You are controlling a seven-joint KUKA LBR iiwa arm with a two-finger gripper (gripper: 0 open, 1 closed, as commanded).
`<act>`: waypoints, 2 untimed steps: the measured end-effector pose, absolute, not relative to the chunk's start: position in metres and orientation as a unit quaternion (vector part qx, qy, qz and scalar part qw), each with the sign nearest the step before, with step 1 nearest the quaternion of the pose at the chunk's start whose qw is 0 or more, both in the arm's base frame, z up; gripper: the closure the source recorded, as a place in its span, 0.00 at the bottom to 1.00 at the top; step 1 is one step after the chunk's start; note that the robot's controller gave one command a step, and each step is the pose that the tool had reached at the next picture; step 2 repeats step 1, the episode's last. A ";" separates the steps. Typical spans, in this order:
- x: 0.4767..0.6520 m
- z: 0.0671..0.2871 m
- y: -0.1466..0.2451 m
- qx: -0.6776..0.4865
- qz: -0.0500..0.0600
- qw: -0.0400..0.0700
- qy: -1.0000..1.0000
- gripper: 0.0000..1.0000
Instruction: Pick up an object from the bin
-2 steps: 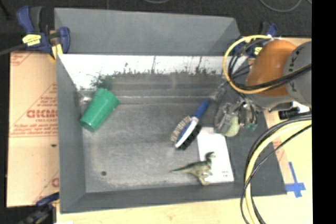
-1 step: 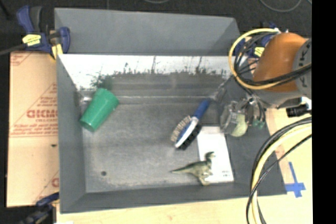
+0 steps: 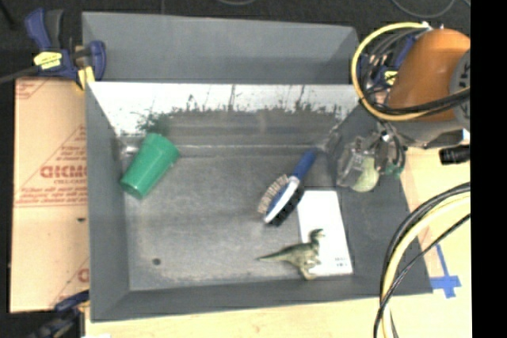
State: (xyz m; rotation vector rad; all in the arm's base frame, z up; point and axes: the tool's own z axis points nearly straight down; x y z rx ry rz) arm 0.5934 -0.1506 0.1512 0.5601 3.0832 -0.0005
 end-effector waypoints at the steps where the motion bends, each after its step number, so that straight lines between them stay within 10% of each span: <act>1: 0.586 0.201 -0.157 0.160 -0.001 -0.001 0.987 1.00; 2: 0.586 0.201 -0.157 0.160 -0.001 -0.001 0.987 1.00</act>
Offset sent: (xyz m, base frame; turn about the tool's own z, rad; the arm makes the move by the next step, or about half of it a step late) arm 0.0110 0.0122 0.1389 -0.0145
